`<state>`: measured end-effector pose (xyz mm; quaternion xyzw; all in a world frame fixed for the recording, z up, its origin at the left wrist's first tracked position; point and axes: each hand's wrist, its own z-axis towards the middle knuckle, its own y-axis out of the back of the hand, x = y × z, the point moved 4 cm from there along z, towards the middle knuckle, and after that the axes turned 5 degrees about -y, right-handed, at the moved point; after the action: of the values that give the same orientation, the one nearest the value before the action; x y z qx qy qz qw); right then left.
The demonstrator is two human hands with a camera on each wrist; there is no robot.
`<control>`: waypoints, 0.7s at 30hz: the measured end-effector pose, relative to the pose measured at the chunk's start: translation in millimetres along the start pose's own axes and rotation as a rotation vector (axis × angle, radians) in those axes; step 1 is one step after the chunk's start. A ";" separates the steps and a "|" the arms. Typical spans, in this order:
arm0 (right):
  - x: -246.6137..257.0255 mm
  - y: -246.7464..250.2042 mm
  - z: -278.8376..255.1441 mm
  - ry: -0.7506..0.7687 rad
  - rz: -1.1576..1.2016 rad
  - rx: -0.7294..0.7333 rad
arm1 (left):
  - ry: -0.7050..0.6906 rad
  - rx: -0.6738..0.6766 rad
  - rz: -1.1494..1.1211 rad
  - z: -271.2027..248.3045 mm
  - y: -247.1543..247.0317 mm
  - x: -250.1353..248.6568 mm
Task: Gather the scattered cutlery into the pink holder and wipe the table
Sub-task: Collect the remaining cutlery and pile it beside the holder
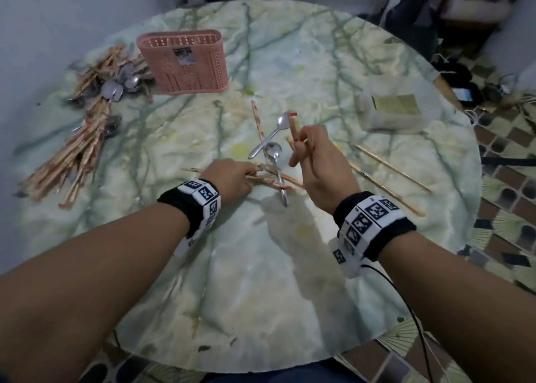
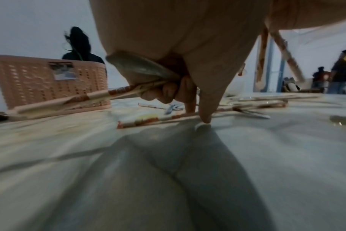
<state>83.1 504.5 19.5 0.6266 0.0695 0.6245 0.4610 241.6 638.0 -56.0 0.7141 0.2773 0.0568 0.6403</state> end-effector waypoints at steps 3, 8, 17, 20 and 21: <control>-6.3 2.8 9.3 -0.084 -0.035 -0.011 | -0.057 0.034 0.083 10.9 -6.9 -1.7; -66.2 7.0 8.0 -0.353 -0.384 0.048 | -0.201 -0.068 0.126 -2.8 8.1 2.8; -106.4 0.9 -5.5 -0.450 -0.555 0.414 | 0.125 -0.138 -0.212 -4.6 13.2 -9.2; -106.2 6.9 -1.5 -0.398 -0.473 0.362 | 0.269 -0.100 -0.302 15.6 -4.9 -28.1; -106.5 10.4 -0.4 -0.386 -0.436 0.343 | 0.320 -0.093 -0.328 21.1 -10.8 -34.3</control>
<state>55.2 428.2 -50.2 0.7723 0.2173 0.3602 0.4761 218.5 603.6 -60.5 0.6109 0.4847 0.0772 0.6212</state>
